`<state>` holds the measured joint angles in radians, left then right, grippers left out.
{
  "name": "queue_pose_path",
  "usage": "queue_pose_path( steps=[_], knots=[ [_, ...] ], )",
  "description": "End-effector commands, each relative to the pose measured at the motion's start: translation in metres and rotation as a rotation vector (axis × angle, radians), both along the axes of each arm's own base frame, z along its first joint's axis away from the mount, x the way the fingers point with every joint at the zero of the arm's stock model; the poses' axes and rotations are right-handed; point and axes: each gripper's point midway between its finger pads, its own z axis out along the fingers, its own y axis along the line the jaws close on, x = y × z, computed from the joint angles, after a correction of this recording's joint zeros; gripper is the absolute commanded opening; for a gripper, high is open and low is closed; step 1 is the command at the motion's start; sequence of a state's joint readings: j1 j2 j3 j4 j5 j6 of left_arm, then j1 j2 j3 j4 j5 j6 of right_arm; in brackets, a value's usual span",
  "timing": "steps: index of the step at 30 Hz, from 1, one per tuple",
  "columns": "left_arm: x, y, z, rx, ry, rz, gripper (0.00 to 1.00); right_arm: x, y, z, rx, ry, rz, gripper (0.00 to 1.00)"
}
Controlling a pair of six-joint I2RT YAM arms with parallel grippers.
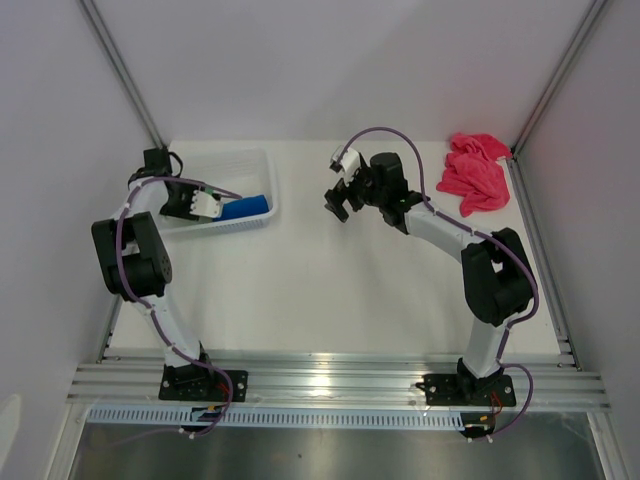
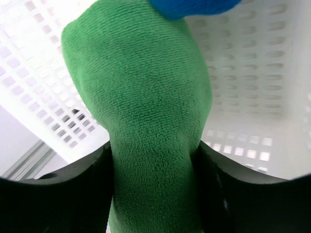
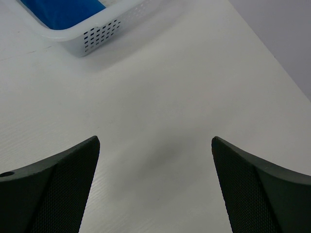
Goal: Roll the towels
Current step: Place the rolled towel into the container
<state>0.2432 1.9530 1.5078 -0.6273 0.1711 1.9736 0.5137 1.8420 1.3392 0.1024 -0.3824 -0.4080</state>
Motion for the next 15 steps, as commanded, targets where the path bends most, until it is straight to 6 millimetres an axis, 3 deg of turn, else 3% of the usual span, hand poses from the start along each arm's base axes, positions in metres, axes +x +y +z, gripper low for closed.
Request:
queue_pose_path(
  steps=[1, 5, 7, 13, 14, 15],
  knots=[
    [-0.008, -0.010, 0.015, 0.039, 0.002, -0.121, 0.59, 0.004, 0.001, 0.016, 0.032, -0.045, 0.005, 0.99],
    [-0.014, -0.011, -0.004, 0.046, 0.042, -0.127, 0.17, 0.006, 0.000, 0.017, 0.032, -0.048, -0.003, 0.99],
    [-0.015, -0.009, -0.011, 0.059, 0.052, -0.127, 0.06, 0.007, -0.001, 0.018, 0.030, -0.050, -0.010, 0.99],
    [-0.011, -0.008, -0.017, 0.016, 0.078, -0.069, 0.01, 0.007, 0.005, 0.023, 0.055, -0.058, 0.019, 0.99],
    [-0.011, -0.007, -0.017, 0.011, 0.079, -0.060, 0.01, 0.007, 0.010, 0.027, 0.071, -0.057, 0.033, 1.00],
    [-0.010, -0.007, -0.017, 0.000, 0.074, -0.041, 0.01, 0.013, 0.018, 0.051, 0.115, -0.086, 0.042, 0.99]
  ],
)
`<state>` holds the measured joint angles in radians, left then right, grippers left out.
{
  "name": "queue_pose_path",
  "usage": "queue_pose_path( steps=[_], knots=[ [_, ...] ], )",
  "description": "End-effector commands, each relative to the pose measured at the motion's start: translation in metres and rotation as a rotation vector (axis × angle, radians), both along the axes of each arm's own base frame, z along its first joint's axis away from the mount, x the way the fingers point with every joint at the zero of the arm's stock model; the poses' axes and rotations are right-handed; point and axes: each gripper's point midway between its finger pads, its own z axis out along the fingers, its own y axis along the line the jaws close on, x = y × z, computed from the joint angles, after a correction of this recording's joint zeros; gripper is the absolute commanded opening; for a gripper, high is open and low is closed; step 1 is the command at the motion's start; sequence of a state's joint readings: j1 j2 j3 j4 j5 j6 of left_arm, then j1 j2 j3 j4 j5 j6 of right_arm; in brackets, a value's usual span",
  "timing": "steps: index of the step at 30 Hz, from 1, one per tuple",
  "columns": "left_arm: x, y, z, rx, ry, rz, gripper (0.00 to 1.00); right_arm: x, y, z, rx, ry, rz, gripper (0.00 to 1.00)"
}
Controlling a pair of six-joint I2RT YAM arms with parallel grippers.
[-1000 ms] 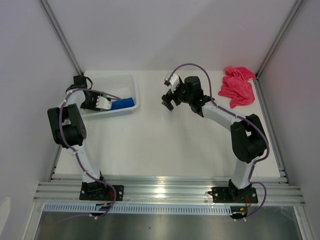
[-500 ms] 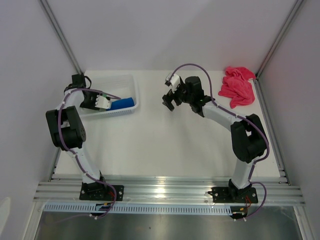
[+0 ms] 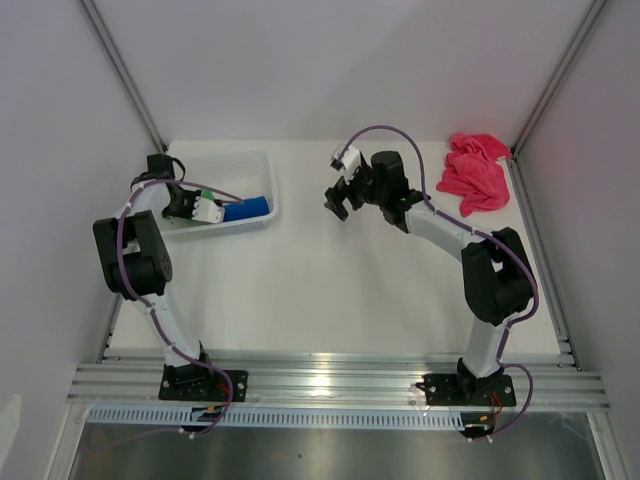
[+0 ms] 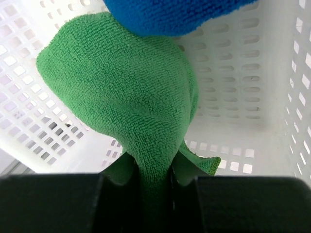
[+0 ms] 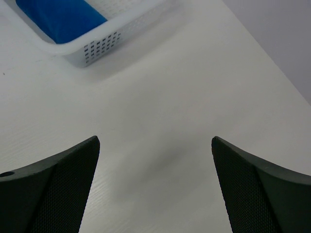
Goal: Roll the towels
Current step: Place the rolled towel into the container
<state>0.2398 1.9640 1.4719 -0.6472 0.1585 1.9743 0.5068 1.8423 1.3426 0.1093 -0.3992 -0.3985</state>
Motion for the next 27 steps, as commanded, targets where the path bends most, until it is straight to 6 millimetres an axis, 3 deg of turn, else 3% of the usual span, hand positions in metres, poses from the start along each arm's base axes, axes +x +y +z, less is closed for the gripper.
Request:
queue_pose_path(
  steps=[1, 2, 3, 4, 5, 6, 7, 8, 9, 10, 11, 12, 13, 15, 18, 19, 24, 27],
  knots=[
    [0.004, -0.005, 0.001, -0.005, 0.004, -0.035, 0.01, 0.018, 0.024, 0.061, 0.142, -0.087, 0.031, 1.00],
    [0.008, -0.006, 0.004, -0.018, -0.015, -0.028, 0.01, 0.020, 0.034, 0.061, 0.212, -0.011, 0.038, 0.99],
    [0.010, -0.007, 0.006, -0.031, -0.029, -0.011, 0.01, 0.028, 0.045, 0.095, 0.285, -0.040, 0.059, 0.99],
    [0.010, -0.009, 0.006, -0.044, -0.033, -0.009, 0.01, 0.032, 0.051, 0.102, 0.325, -0.017, 0.068, 0.99],
    [0.011, -0.010, 0.007, -0.051, -0.042, -0.008, 0.01, 0.037, 0.066, 0.085, 0.362, 0.078, 0.072, 0.99],
    [0.012, -0.012, 0.011, -0.058, -0.058, -0.014, 0.01, 0.041, 0.073, 0.080, 0.369, 0.116, 0.074, 0.99],
    [0.007, -0.013, 0.005, -0.061, -0.050, -0.016, 0.01, 0.049, 0.083, 0.106, 0.406, 0.098, 0.080, 0.99],
    [0.007, -0.014, 0.003, -0.060, -0.053, -0.019, 0.01, 0.054, 0.094, 0.103, 0.409, 0.126, 0.074, 0.99],
    [0.009, -0.013, 0.007, -0.050, -0.075, -0.025, 0.01, 0.065, 0.101, 0.063, 0.386, 0.249, 0.009, 0.99],
    [0.003, -0.014, 0.001, -0.052, -0.064, -0.027, 0.01, 0.075, 0.110, 0.094, 0.438, 0.220, 0.007, 1.00],
    [0.003, -0.015, 0.000, -0.051, -0.069, -0.031, 0.01, 0.080, 0.116, 0.091, 0.460, 0.241, -0.007, 0.99],
    [0.004, -0.014, 0.000, -0.047, -0.075, -0.035, 0.01, 0.087, 0.122, 0.076, 0.499, 0.301, -0.046, 0.99],
    [0.003, -0.015, -0.001, -0.050, -0.073, -0.037, 0.01, 0.091, 0.124, 0.077, 0.530, 0.306, -0.062, 0.98],
    [0.000, -0.017, -0.006, -0.055, -0.062, -0.040, 0.01, 0.101, 0.124, 0.060, 0.559, 0.355, -0.125, 0.93],
    [0.000, -0.018, -0.005, -0.054, -0.065, -0.045, 0.01, 0.100, 0.133, 0.053, 0.575, 0.413, -0.107, 0.84],
    [0.001, -0.017, -0.004, -0.057, -0.071, -0.045, 0.01, 0.099, 0.138, 0.037, 0.577, 0.467, -0.110, 0.82],
    [-0.001, -0.028, -0.003, -0.079, -0.080, -0.088, 0.01, 0.096, 0.142, 0.003, 0.557, 0.572, -0.199, 0.70],
    [-0.004, -0.030, -0.004, -0.079, -0.083, -0.114, 0.01, 0.096, 0.144, -0.009, 0.574, 0.615, -0.230, 0.64]
  ],
)
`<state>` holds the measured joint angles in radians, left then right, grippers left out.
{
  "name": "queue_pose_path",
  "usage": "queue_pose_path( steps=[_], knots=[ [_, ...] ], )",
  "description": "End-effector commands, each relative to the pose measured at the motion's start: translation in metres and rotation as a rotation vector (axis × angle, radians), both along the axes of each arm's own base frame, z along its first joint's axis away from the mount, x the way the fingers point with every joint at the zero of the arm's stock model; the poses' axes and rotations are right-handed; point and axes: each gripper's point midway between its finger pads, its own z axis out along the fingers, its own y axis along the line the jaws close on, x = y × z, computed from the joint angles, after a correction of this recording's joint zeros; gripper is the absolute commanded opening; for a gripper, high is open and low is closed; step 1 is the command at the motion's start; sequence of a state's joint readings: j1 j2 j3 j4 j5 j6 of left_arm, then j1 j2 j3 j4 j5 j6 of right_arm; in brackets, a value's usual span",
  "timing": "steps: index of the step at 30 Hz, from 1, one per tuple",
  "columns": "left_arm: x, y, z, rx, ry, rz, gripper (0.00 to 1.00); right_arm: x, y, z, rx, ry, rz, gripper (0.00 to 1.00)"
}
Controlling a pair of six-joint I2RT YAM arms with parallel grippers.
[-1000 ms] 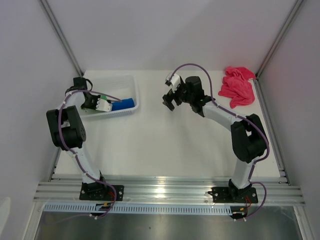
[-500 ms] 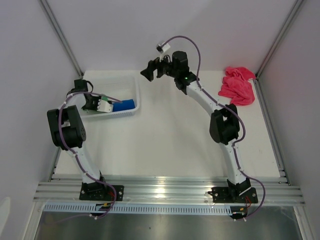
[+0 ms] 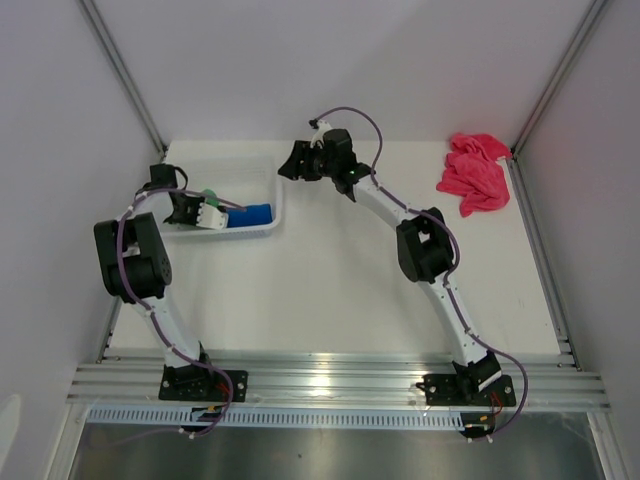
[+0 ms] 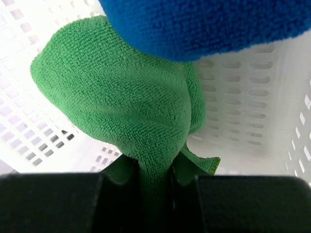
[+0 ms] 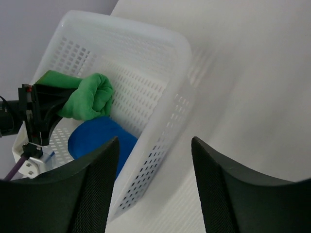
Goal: Roll the towels
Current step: Place the rolled towel into the container
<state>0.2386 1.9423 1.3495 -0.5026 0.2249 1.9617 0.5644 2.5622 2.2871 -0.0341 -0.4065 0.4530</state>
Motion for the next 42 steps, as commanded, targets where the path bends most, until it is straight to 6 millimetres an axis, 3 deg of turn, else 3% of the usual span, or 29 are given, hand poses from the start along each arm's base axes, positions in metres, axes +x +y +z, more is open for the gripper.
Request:
queue_pose_path(
  steps=[1, 7, 14, 18, 21, 25, 30, 35, 42],
  knots=[
    [-0.005, -0.019, 0.011, -0.022, -0.024, -0.099, 0.01, -0.001, 0.010, 0.017, 0.074, 0.040, -0.036, 0.63],
    [-0.001, -0.019, 0.009, -0.006, -0.032, -0.128, 0.09, -0.011, 0.026, 0.008, 0.129, 0.095, 0.001, 0.54],
    [0.013, -0.016, 0.017, -0.011, -0.072, -0.104, 0.30, -0.011, 0.024, -0.010, 0.111, 0.155, -0.030, 0.51],
    [0.015, -0.015, 0.014, -0.002, -0.073, -0.110, 0.34, -0.013, 0.026, -0.015, 0.118, 0.173, -0.021, 0.45],
    [0.018, -0.015, 0.013, 0.006, -0.082, -0.114, 0.35, -0.014, 0.026, -0.018, 0.122, 0.187, -0.022, 0.38],
    [0.023, -0.013, 0.014, 0.016, -0.085, -0.112, 0.33, -0.011, 0.020, -0.020, 0.156, 0.233, -0.044, 0.19],
    [0.028, -0.015, 0.015, 0.018, -0.101, -0.139, 0.33, -0.013, 0.019, -0.016, 0.161, 0.231, -0.047, 0.17],
    [0.041, -0.019, 0.022, 0.011, -0.127, -0.142, 0.34, -0.012, 0.015, -0.014, 0.167, 0.235, -0.060, 0.08],
    [0.027, -0.020, 0.008, 0.008, -0.049, -0.138, 0.36, -0.005, 0.000, -0.018, 0.158, 0.239, -0.120, 0.06]
  ],
)
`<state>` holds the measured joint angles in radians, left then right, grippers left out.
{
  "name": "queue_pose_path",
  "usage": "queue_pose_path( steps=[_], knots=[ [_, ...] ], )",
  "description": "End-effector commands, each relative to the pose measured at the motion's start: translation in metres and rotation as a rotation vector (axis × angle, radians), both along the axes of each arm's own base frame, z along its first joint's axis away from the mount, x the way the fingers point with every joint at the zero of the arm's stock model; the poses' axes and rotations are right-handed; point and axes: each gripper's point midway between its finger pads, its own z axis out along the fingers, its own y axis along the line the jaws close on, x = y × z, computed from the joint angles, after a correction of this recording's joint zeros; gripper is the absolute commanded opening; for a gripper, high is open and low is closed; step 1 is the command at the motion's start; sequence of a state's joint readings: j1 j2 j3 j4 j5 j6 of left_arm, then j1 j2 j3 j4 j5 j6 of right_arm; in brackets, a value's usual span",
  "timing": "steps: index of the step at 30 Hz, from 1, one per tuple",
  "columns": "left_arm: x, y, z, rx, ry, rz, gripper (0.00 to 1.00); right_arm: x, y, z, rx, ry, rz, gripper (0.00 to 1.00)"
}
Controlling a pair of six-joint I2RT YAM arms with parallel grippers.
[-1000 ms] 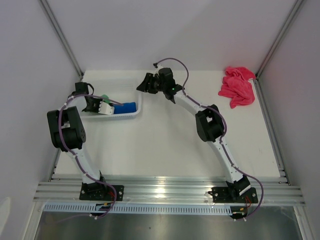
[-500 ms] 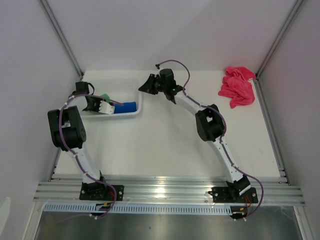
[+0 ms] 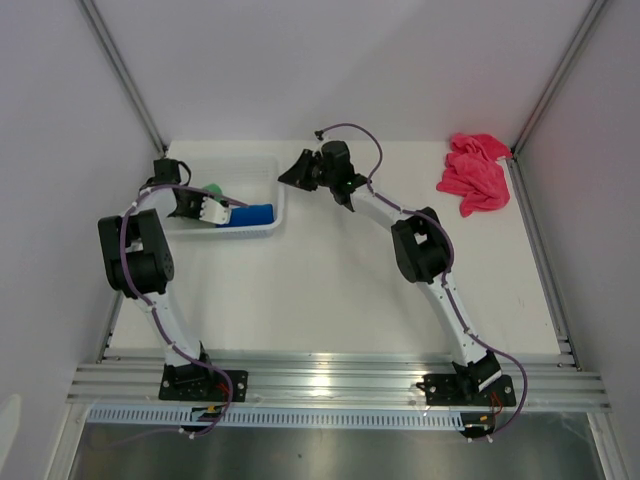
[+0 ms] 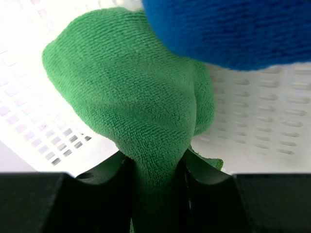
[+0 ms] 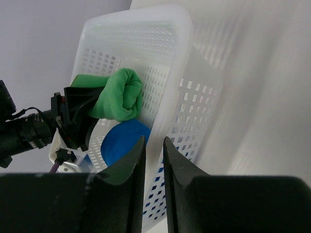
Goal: Roll the towels
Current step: Place the rolled towel into the container
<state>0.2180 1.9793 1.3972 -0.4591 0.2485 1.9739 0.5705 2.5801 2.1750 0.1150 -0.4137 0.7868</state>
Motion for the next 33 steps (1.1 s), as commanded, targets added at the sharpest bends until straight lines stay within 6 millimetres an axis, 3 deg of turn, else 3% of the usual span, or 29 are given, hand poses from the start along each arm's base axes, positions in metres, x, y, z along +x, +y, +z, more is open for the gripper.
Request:
queue_pose_path(
  steps=[1, 4, 6, 8, 11, 12, 13, 15, 18, 21, 25, 31, 33],
  knots=[
    [-0.004, -0.010, -0.005, 0.013, 0.040, -0.089, 0.36, 0.004, -0.013, 0.004, -0.035, -0.004, -0.040, 0.06],
    [0.011, -0.007, 0.001, -0.035, 0.007, -0.004, 0.31, 0.005, -0.013, 0.004, -0.034, -0.006, -0.042, 0.05],
    [0.035, -0.004, 0.009, -0.109, -0.035, 0.116, 0.17, 0.004, -0.012, 0.005, -0.032, -0.008, -0.034, 0.05],
    [0.066, 0.001, 0.046, -0.136, -0.125, 0.160, 0.09, 0.003, -0.012, 0.004, -0.032, -0.005, -0.033, 0.05],
    [0.082, 0.000, 0.058, -0.141, -0.226, 0.142, 0.01, 0.004, -0.013, 0.005, -0.032, -0.009, -0.034, 0.05],
    [0.088, -0.003, 0.071, -0.121, -0.282, 0.113, 0.01, 0.004, -0.013, 0.006, -0.035, -0.009, -0.036, 0.05],
    [0.080, -0.007, 0.051, -0.115, -0.264, 0.097, 0.01, 0.004, -0.014, 0.004, -0.037, -0.007, -0.038, 0.06],
    [0.087, -0.010, 0.058, -0.100, -0.323, 0.066, 0.01, 0.004, -0.013, 0.004, -0.037, -0.009, -0.039, 0.05],
    [0.088, -0.033, 0.047, -0.139, -0.289, 0.064, 0.01, 0.003, -0.012, 0.005, -0.036, -0.010, -0.036, 0.05],
    [0.095, -0.067, 0.055, -0.221, -0.291, 0.077, 0.01, 0.003, -0.014, 0.006, -0.044, -0.016, -0.038, 0.05],
    [0.111, -0.086, 0.088, -0.303, -0.348, 0.106, 0.01, 0.004, -0.016, 0.007, -0.044, -0.018, -0.044, 0.05],
    [0.115, -0.108, 0.085, -0.307, -0.384, 0.055, 0.01, 0.003, -0.015, 0.007, -0.040, -0.020, -0.040, 0.05],
    [0.115, -0.114, 0.075, -0.307, -0.382, 0.047, 0.01, 0.003, -0.016, 0.007, -0.042, -0.020, -0.041, 0.05]
  ],
)
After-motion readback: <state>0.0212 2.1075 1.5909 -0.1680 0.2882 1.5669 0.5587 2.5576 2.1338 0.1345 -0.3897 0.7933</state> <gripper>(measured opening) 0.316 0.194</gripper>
